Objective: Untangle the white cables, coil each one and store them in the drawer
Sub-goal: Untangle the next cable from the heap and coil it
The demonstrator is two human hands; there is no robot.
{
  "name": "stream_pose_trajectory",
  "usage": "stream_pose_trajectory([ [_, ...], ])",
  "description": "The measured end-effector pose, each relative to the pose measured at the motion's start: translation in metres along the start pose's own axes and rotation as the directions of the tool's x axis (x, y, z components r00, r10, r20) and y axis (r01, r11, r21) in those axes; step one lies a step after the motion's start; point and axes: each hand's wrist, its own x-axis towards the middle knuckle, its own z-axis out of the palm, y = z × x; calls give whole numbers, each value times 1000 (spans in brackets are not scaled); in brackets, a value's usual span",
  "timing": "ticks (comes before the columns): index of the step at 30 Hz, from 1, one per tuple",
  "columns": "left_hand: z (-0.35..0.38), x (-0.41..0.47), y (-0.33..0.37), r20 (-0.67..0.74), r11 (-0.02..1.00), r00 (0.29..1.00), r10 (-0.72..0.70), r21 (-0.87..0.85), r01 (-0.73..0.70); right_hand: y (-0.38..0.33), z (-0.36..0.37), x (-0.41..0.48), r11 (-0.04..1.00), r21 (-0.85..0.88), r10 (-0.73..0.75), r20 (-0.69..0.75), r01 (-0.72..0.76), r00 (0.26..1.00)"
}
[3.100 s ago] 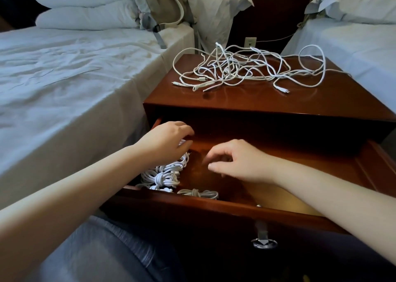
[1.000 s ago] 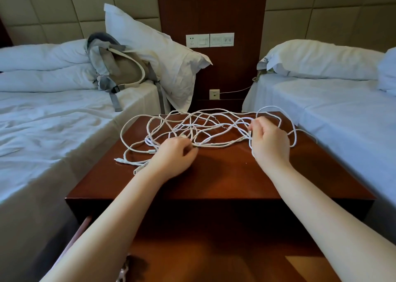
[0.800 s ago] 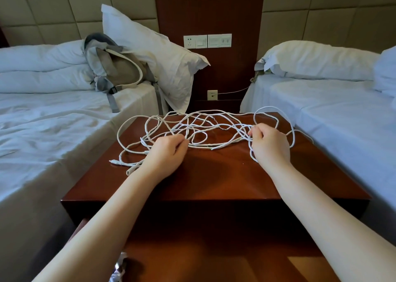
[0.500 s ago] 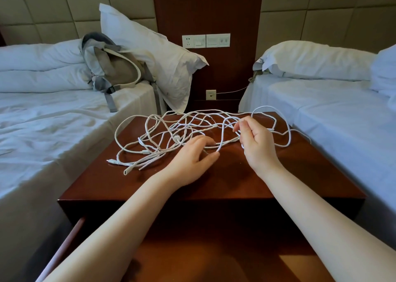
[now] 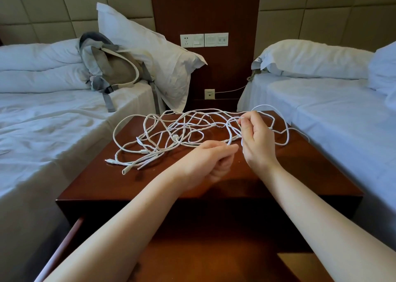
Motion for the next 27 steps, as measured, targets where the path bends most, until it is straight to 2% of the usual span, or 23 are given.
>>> stream_pose_trajectory([
  [3, 7, -2, 13, 94, 991, 994, 64, -125, -52, -4, 1, -1, 996, -83, 42, 159, -29, 986],
  [5, 8, -4, 24, 52, 968, 982, 183, -186, -171, -6, 6, -2, 959, -281, 68, 336, 31, 939],
  [6, 6, -5, 28, 5, 950, 969, 246, -201, -240, -7, 9, -4, 925, -362, 41, 405, 119, 913],
  [7, 2, -6, 31, -59, 930, 952, 300, -207, -306, -9, 11, -6, 905, -366, -29, 455, 216, 890],
  [9, -8, -4, 30, -214, 884, 903, 373, -214, -416, -12, 13, -12, 887, -267, -192, 528, 377, 827],
  [10, -14, -3, 27, -306, 864, 868, 390, -203, -460, -14, 12, -14, 871, -249, -218, 575, 423, 788],
  [11, -19, -1, 24, -409, 857, 821, 399, -151, -492, -16, 11, -15, 857, -245, -221, 618, 453, 754],
  [13, -30, 0, 19, -624, 880, 648, 437, 148, -451, -16, 11, -13, 834, -254, -211, 673, 489, 709],
  [15, -44, 2, 12, -715, 855, 470, 517, 463, -236, -16, 11, -10, 842, -284, -151, 691, 458, 707],
  [17, -55, -1, 7, -704, 790, 420, 572, 612, -50, -11, 14, -9, 864, -297, -114, 671, 407, 732],
  [19, -63, -3, 0, -616, 664, 426, 662, 746, 48, -6, 16, -9, 878, -296, -110, 640, 376, 760],
  [20, -65, -4, -2, -564, 590, 476, 674, 800, 112, -3, 17, -8, 885, -294, -115, 615, 362, 780],
  [22, -65, -3, -3, -554, 472, 616, 560, 825, 312, 3, 17, -6, 884, -288, -187, 504, 369, 843],
  [24, -63, -1, -7, -588, 398, 689, 424, 804, 442, 5, 17, -5, 864, -317, -271, 361, 391, 892],
  [26, -59, 0, -11, -527, 348, 757, 386, 843, 410, 4, 16, -4, 859, -330, -319, 254, 391, 913],
  [27, -56, -1, -12, -518, 395, 775, 362, 838, 375, 4, 15, -4, 865, -322, -332, 210, 385, 920],
])
